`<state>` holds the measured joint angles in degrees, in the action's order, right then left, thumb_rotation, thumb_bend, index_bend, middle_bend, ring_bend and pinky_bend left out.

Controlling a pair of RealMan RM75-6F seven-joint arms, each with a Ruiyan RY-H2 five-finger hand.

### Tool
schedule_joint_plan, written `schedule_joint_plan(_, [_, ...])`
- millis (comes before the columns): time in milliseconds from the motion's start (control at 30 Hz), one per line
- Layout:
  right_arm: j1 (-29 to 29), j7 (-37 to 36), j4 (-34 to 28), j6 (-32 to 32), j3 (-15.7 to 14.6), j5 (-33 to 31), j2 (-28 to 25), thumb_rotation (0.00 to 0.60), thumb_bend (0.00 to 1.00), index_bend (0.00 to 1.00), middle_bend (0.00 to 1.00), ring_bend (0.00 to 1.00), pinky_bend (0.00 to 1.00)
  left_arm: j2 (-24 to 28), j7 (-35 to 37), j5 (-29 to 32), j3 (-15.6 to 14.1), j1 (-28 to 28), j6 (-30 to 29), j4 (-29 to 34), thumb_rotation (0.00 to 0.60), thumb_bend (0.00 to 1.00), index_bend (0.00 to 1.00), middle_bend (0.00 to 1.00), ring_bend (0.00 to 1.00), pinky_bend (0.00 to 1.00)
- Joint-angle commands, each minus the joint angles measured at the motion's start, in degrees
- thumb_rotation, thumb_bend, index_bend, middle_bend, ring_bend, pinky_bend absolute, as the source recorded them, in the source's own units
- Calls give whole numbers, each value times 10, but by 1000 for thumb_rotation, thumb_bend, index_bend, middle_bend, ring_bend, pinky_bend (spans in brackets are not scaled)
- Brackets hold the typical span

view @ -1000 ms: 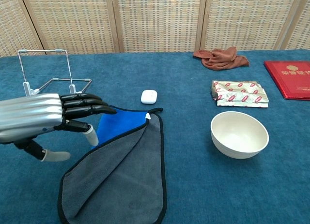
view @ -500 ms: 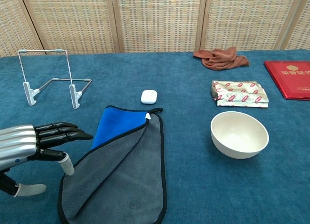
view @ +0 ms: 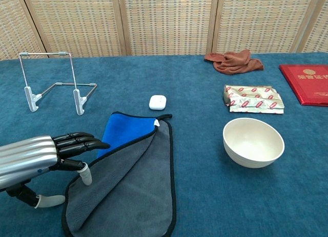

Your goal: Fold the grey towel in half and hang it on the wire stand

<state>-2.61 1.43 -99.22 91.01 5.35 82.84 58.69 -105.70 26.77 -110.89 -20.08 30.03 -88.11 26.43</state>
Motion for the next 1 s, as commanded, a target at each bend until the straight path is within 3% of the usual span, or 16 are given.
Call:
schedule_joint_plan(33, [0,-1,0,0,0,0,0,600,0,50,0,0,0,-4,0,-1,1,0,2,-4,600,320,381,0,0,25])
schedule_joint_plan(333, [0,-5,-1,0,-1,2,-3,600,0,50,0,0,0,-16,0,2,7,2,8,-8,600,342,404,0,0,25])
schedule_joint_plan(600, [-1,-9,-1,0,-1,3,-4,600,0,50,0,0,0,-21,-7,4,13,5,11,-5,600,439,483,0,0,25])
schedule_joint_plan(1000, [-1,-11,-2,0,-2,5,-6,600,0,51,0,0,0,-18,-21,2,20,15,0,7,600,444,506,0,0,25])
